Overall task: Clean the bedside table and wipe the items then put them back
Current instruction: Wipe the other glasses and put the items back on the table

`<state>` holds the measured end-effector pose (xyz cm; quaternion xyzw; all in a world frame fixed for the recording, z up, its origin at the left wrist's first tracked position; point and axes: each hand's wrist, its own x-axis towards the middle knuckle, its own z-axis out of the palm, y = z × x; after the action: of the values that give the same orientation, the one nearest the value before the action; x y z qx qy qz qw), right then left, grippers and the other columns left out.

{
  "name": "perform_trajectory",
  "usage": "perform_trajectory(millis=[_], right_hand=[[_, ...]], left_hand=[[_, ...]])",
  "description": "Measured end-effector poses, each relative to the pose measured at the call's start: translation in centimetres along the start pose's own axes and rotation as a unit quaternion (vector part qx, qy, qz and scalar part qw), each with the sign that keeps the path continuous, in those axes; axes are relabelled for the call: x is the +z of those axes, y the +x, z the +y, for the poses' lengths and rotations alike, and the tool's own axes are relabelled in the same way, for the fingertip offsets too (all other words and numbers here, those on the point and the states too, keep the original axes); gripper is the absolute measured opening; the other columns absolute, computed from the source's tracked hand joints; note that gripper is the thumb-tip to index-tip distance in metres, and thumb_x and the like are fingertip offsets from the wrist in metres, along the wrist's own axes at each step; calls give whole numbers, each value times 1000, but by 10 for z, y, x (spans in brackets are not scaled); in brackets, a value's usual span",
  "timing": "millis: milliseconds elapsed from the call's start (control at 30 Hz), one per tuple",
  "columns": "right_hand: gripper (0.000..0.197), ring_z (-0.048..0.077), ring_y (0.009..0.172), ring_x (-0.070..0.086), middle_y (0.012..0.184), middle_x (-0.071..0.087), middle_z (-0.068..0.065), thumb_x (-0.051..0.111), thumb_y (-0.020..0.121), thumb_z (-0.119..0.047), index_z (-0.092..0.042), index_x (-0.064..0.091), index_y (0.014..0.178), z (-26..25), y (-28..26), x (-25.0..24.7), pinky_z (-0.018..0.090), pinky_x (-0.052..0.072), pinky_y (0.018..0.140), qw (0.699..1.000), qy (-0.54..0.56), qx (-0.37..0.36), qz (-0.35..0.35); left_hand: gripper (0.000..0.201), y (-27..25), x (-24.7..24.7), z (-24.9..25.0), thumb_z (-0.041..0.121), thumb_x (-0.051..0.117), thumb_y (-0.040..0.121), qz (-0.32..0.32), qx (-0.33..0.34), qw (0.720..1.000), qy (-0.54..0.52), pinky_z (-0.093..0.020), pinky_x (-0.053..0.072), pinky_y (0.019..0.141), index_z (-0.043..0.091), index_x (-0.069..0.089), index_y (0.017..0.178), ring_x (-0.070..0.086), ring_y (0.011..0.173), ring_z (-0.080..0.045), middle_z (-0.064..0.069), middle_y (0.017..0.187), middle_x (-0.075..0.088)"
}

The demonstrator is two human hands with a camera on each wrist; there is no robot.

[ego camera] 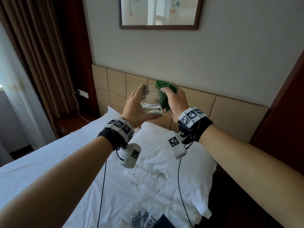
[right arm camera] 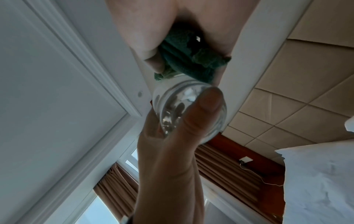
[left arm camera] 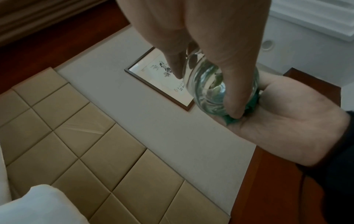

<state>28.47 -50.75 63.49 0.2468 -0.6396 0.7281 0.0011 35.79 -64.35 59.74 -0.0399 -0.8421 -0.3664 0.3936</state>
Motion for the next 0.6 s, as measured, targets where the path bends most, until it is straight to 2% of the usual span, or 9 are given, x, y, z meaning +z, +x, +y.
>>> perform_trajectory(millis=[67,133,167,233,300,400,500,533,600], right_hand=[[16,18,86,66,95,71,1,61,84,-20,-25,74,94,3,0,4,29,53,70,1000,-18,-22,4],[22,10,94,63,108,66,2,61,88,-16,-19,72,107,4,-1,7,16,49,78,992,-88,-88,17],[24,7,95,60,110,63,1,62,89,-15,-17,71,111,4,-2,7,14,47,80,984,-123,-126,21],[27,6,96,57,108,57,-1,62,89,-14,-14,69,115,4,-5,6,20,49,84,966,-173,-189,17],[30,13,105,56,111,55,-2,61,86,-17,-13,69,115,7,-8,4,31,50,93,939,-219,-265,9],[31,23,104,52,112,58,4,58,81,-22,-15,73,108,8,-13,3,38,46,94,876,-299,-378,-22],[27,23,104,47,116,60,2,60,81,-25,-17,75,102,8,-20,2,28,38,97,812,-368,-444,-89],[27,24,105,46,117,60,2,61,81,-25,-17,76,102,8,-20,0,25,35,98,801,-377,-453,-105],[29,24,104,47,116,59,3,59,81,-26,-17,75,103,6,-19,-2,24,35,98,809,-368,-447,-102]], left_hand=[[112,0,1,1,35,96,48,3,-4,1000,-1,-7,39,97,7,39,140,52,112,-6,0,126,53],[112,1,1,1,37,96,48,0,-2,1000,16,-12,39,99,8,39,141,51,112,-6,0,125,53],[112,1,0,1,38,95,48,-4,-1,1000,28,-18,41,101,9,38,141,52,112,-7,1,125,53],[114,2,-3,1,41,94,48,-13,9,999,48,-32,44,104,9,37,141,52,114,-11,1,125,52],[114,4,-4,0,42,93,48,-17,18,998,60,-38,46,102,8,37,142,52,115,-14,-1,125,51],[107,6,-5,2,41,92,49,-15,13,997,70,-36,46,99,10,41,137,53,110,-15,0,122,52],[93,8,-8,4,30,92,51,-10,9,997,73,-27,45,89,11,46,129,52,99,-15,-1,115,52],[91,8,-8,5,29,91,51,-10,9,997,74,-25,43,87,11,47,128,51,97,-15,-1,114,52],[93,8,-8,7,32,92,50,-11,16,996,84,-25,44,87,10,47,128,51,97,-13,0,114,52]])
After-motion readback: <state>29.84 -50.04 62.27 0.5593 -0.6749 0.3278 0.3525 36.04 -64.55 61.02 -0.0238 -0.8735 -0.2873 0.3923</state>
